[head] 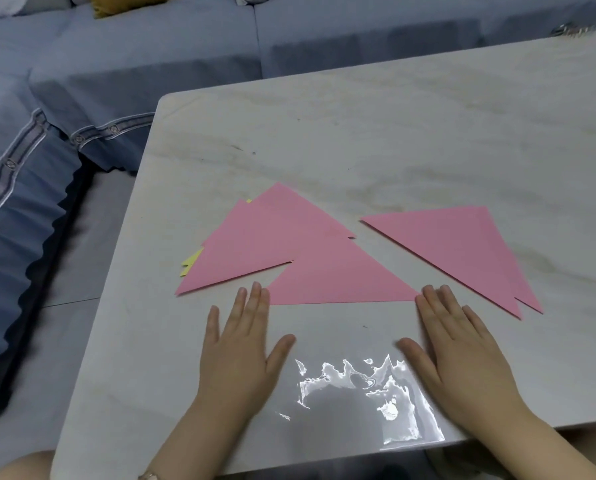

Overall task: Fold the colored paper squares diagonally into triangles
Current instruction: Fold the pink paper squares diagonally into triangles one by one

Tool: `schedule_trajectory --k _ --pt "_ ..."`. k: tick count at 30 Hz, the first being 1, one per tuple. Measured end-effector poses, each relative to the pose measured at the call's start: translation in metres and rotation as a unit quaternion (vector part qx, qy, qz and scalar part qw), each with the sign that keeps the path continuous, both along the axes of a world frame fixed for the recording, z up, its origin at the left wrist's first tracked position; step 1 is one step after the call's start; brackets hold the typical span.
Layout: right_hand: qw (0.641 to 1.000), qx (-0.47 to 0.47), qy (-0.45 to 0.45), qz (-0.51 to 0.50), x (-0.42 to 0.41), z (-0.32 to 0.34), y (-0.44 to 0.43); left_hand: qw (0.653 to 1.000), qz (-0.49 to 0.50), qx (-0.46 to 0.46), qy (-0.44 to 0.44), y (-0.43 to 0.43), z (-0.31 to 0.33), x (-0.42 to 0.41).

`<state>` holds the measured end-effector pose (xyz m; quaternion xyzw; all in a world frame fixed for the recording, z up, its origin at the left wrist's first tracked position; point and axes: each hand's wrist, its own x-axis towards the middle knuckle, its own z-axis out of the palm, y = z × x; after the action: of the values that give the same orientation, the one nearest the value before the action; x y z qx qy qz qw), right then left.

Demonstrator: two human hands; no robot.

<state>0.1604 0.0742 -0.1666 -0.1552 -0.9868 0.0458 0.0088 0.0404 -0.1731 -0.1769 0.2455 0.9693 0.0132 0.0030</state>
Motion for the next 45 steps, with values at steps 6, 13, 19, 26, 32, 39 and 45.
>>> schedule_trajectory --k 6,13,19,26,32,39,45 --pt "0.994 -0.029 0.023 -0.101 -0.033 0.038 -0.008 1.000 0.015 0.015 -0.020 0.002 0.003 0.003" --pt "0.978 -0.158 -0.104 -0.093 -0.119 0.055 -0.013 0.999 0.013 0.042 -0.029 0.002 0.008 0.002" --pt "0.963 -0.255 -0.038 -0.081 -0.108 0.043 -0.008 0.983 0.076 0.165 0.025 0.007 0.027 -0.030" --pt "0.897 -0.366 0.207 -0.134 -0.069 0.050 0.023 0.975 0.168 0.141 -0.041 0.026 0.046 -0.076" --pt "0.911 -0.268 0.177 -0.259 -0.071 0.050 0.075 0.983 0.136 0.124 -0.012 0.025 0.042 -0.069" --pt "0.963 -0.166 0.161 -0.142 -0.071 0.041 0.045 0.976 0.019 0.218 0.011 0.022 0.044 -0.049" --pt "0.948 -0.286 0.138 0.027 -0.075 0.051 0.009 0.880 0.007 0.443 -0.173 0.035 0.063 -0.027"
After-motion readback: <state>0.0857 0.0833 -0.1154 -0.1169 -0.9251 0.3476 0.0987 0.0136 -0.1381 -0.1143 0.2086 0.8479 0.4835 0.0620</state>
